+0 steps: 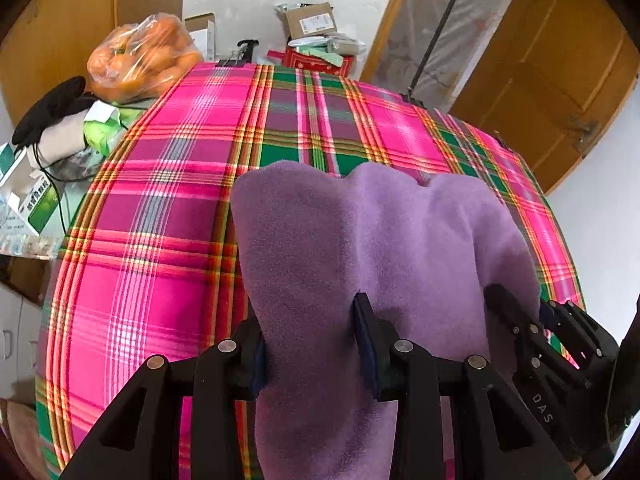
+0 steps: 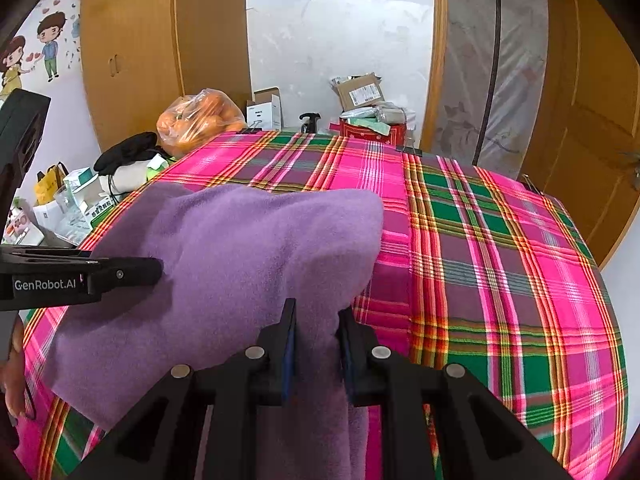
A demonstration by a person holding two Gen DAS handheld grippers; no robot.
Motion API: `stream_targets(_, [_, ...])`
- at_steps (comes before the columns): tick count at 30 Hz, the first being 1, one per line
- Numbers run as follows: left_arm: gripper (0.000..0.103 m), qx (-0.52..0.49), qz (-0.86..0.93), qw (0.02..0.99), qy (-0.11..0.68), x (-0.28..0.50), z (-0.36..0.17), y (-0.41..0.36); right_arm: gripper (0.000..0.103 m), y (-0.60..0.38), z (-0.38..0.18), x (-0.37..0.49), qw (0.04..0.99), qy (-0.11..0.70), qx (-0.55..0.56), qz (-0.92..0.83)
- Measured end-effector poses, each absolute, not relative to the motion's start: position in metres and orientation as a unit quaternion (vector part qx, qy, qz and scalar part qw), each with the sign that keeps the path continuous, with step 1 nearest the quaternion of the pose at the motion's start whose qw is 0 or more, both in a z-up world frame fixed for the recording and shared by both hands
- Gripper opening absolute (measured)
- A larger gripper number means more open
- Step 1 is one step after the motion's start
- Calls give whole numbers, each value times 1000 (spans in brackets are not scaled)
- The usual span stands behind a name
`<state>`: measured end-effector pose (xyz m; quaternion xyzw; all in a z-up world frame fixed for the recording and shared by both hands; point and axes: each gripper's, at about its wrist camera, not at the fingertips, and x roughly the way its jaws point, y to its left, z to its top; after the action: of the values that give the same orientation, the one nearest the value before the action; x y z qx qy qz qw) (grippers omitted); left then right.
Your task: Fold clothes
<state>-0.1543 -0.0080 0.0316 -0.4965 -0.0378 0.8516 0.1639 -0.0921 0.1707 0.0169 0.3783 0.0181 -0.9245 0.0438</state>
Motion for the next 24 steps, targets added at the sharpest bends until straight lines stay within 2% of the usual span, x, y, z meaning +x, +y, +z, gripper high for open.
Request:
stream_targets(5, [41, -498, 850, 167, -38, -160, 24, -9, 21, 173, 5, -100, 38, 16, 389, -920])
stream_targets(14, [50, -495, 853, 162, -44, -159, 18, -14, 25, 175, -2, -103, 36, 19, 394, -918])
stream_targets(24, [50, -496, 858, 126, -47, -128, 34, -22, 27, 177, 10, -87, 14, 17, 402, -915])
